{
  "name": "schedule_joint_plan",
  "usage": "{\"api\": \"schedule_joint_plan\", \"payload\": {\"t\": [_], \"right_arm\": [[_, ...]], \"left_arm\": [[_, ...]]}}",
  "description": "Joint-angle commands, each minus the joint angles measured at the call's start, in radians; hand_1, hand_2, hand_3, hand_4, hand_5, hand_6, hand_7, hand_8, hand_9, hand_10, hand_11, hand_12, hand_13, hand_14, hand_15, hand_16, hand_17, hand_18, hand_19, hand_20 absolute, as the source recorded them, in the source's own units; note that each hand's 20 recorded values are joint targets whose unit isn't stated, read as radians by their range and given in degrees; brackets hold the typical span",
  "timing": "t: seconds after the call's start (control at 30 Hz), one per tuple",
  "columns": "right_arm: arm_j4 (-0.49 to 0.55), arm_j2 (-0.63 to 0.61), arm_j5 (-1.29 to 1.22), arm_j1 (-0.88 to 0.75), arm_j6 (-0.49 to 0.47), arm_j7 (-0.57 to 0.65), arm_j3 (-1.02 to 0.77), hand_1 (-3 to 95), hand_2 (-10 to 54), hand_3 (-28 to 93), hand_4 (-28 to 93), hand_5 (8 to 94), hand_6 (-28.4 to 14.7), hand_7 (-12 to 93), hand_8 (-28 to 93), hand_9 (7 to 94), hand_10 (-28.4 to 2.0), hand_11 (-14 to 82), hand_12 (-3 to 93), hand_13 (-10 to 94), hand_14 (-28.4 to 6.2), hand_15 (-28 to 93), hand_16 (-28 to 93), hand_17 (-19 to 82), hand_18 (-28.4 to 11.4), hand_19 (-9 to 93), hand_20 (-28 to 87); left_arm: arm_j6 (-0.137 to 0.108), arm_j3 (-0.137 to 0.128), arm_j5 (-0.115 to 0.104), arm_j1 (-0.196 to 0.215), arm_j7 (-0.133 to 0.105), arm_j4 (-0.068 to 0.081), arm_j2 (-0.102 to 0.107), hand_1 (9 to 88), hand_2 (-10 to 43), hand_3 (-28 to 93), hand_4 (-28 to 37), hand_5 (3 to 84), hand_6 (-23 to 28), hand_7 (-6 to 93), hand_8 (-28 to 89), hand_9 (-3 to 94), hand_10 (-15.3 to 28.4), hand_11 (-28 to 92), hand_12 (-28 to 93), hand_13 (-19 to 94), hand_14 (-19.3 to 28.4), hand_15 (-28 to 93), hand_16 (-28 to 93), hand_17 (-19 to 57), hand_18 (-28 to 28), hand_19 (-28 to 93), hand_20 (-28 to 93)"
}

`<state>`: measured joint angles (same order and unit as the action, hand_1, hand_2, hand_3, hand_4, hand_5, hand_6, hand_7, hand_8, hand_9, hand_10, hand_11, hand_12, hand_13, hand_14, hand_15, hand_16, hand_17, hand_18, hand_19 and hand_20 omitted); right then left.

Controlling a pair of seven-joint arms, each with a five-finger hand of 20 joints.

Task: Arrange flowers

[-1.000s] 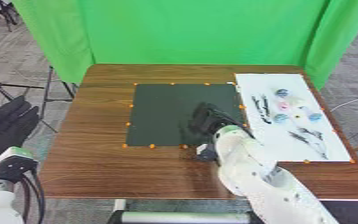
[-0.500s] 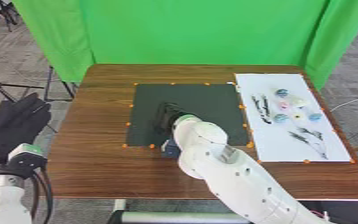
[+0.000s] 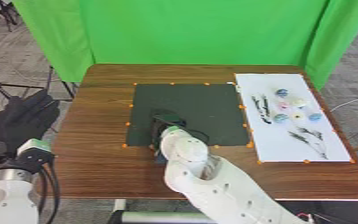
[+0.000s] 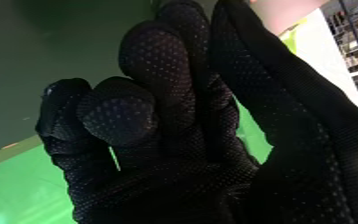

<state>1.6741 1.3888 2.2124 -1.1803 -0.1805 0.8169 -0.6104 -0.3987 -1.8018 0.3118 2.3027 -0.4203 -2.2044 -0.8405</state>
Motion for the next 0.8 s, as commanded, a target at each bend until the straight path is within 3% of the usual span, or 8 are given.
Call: {"api": "schedule_joint_plan", "payload": {"t": [0.03, 0.07, 0.2, 0.27, 0.33, 0.57, 0.67, 0.8], "right_arm": [[0.039, -0.051, 0.04, -0.008, 0.028, -0.029, 0.008, 41.5, -9.3, 74, -18, 74.5, -3.1, 47, 20, 81.5, -14.9, 45.1, 37.8, 75, -13.5, 70, 37, 41, -28.2, 92, 29], [0.05, -0.065, 0.045, -0.002, 0.043, -0.036, 0.013, 39.9, -8.6, 74, -17, 74.5, -3.2, 46, 19, 81.3, -15.2, 44.6, 36.6, 74, -13.7, 70, 36, 40, -28.2, 92, 29], [0.142, -0.105, -0.004, -0.039, 0.021, -0.059, -0.023, 32.8, -0.5, 76, -18, 73.8, -4.6, 42, 15, 80.4, -16.1, 41.9, 33.7, 73, -14.6, 70, 35, 39, -28.3, 92, 29], [0.177, -0.11, -0.046, -0.048, -0.05, -0.083, -0.037, 29.0, 7.7, 77, -16, 74.2, -5.2, 44, -5, 80.2, -16.5, 40.8, 32.8, 72, -15.3, 70, 35, 38, -28.4, 91, 30], [0.2, -0.103, -0.078, -0.052, -0.136, -0.073, -0.049, 28.0, 10.7, 77, -15, 75.8, -5.4, 42, -9, 81.0, -17.2, 38.2, 31.3, 71, -16.6, 70, 35, 37, -28.4, 91, 30], [0.199, -0.07, -0.099, -0.061, -0.281, -0.068, -0.071, 26.4, 13.0, 73, -13, 82.6, -5.7, 24, -11, 84.3, -18.7, 24.2, 24.5, 71, -17.0, 68, 34, 36, -28.4, 88, 33], [0.196, -0.064, -0.115, -0.058, -0.304, -0.062, -0.077, 25.9, 12.7, 72, -13, 82.5, -5.6, 19, -11, 83.8, -18.9, 19.5, 21.8, 71, -16.7, 68, 33, 36, -28.4, 88, 34], [0.179, -0.055, -0.095, -0.06, -0.302, -0.065, -0.074, 25.9, 12.6, 70, -14, 80.9, -5.6, 16, -11, 81.7, -18.8, 15.8, 19.0, 71, -16.3, 68, 31, 36, -28.4, 88, 34]], "left_arm": [[0.005, -0.02, -0.004, 0.032, -0.001, -0.007, -0.022, 30.8, 16.8, 74, -24.9, 44.2, 7.2, 33.6, -15, 37.6, 14.5, 36, 15, 26, 13.9, 54, -6, -5.1, 13.6, 38, 15], [0.005, -0.026, -0.011, 0.043, -0.014, -0.01, -0.022, 30.8, 16.9, 74, -24.9, 44.3, 7.3, 33.6, -15, 37.6, 14.5, 36, 14, 26, 13.8, 54, -6, -5.1, 13.6, 38, 15], [0.003, -0.048, -0.007, 0.062, -0.003, -0.015, -0.036, 30.9, 16.9, 74, -25.1, 44.3, 7.2, 33.5, -15, 37.6, 14.4, 36, 14, 26, 13.8, 54, -6, -5.1, 13.7, 38, 15], [0.002, -0.05, -0.013, 0.067, -0.009, -0.017, -0.034, 30.9, 16.9, 74, -25.1, 44.3, 7.2, 33.5, -15, 37.6, 14.5, 36, 14, 26, 13.8, 54, -6, -5.1, 13.6, 38, 15], [0.009, -0.048, -0.009, 0.057, 0.0, -0.012, -0.035, 30.8, 16.9, 74, -25.1, 44.2, 7.2, 33.7, -15, 37.6, 14.4, 36, 14, 26, 13.8, 54, -6, -5.1, 13.6, 38, 15], [0.023, -0.025, 0.003, 0.022, 0.024, 0.002, -0.029, 30.8, 17.0, 74, -25.2, 44.2, 7.3, 33.8, -15, 37.5, 14.5, 36, 14, 26, 13.8, 54, -6, -5.1, 13.6, 38, 15], [-0.012, -0.017, 0.0, 0.02, 0.02, -0.004, -0.023, 30.8, 17.0, 74, -25.3, 44.2, 7.4, 33.7, -15, 37.1, 14.5, 36, 14, 25, 13.7, 54, -7, -5.1, 13.6, 38, 15], [-0.008, -0.014, -0.003, 0.02, 0.02, -0.002, -0.021, 30.6, 16.8, 74, -25.1, 43.7, 7.5, 33.6, -15, 33.9, 14.3, 36, 14, 21, 13.0, 54, -7, -5.4, 13.5, 39, 15]]}}
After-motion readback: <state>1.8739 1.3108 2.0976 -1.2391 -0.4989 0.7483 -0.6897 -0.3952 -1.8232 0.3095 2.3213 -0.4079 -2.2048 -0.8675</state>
